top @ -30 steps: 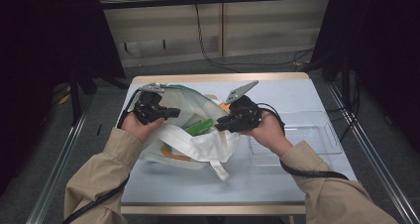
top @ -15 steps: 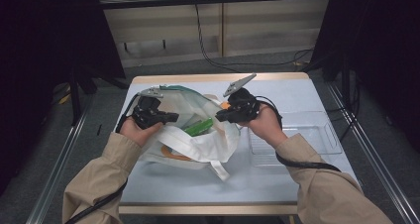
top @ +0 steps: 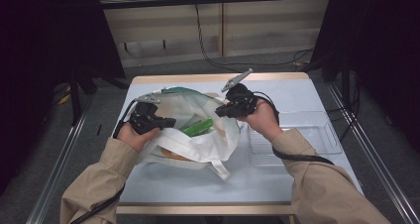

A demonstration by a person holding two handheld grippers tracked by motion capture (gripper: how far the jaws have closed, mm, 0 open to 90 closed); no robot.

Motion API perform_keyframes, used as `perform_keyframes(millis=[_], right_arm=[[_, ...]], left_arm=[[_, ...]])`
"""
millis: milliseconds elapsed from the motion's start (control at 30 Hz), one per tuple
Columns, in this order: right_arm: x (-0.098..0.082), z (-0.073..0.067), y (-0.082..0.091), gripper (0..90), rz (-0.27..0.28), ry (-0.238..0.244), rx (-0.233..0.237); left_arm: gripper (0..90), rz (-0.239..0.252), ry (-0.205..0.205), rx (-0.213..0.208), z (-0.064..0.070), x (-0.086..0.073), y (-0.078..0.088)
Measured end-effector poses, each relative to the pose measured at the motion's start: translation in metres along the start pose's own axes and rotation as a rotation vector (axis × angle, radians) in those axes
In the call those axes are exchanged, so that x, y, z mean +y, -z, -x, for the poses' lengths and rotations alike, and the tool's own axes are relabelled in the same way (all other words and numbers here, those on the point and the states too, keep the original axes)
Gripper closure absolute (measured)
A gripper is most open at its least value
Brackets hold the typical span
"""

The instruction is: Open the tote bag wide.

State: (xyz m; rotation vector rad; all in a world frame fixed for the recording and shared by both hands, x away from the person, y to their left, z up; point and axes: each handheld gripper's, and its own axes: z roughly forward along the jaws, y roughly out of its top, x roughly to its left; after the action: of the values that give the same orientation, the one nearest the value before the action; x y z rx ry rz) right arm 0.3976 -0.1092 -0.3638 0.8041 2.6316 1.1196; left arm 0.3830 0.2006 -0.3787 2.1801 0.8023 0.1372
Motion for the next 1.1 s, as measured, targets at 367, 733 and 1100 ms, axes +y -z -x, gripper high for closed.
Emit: perform_keyframes(millis=[367,733,1100], right_arm=[[0.003,0.012,-0.009,84.5,-0.020,-0.022,-0.009],[0.006,0.026,-0.018,86.3,-0.032,-0.037,-0.013],[0.007,0.036,-0.029,86.5,-0.046,-0.046,-0.009]], left_arm=[[90.0,-0.005,0.001,0.001,-0.002,-0.012,0.000],[90.0,-0.025,0.004,0.004,-0.007,-0.023,0.000],[90.0,-0.034,0.006,0.001,-0.008,-0.028,-0.001]])
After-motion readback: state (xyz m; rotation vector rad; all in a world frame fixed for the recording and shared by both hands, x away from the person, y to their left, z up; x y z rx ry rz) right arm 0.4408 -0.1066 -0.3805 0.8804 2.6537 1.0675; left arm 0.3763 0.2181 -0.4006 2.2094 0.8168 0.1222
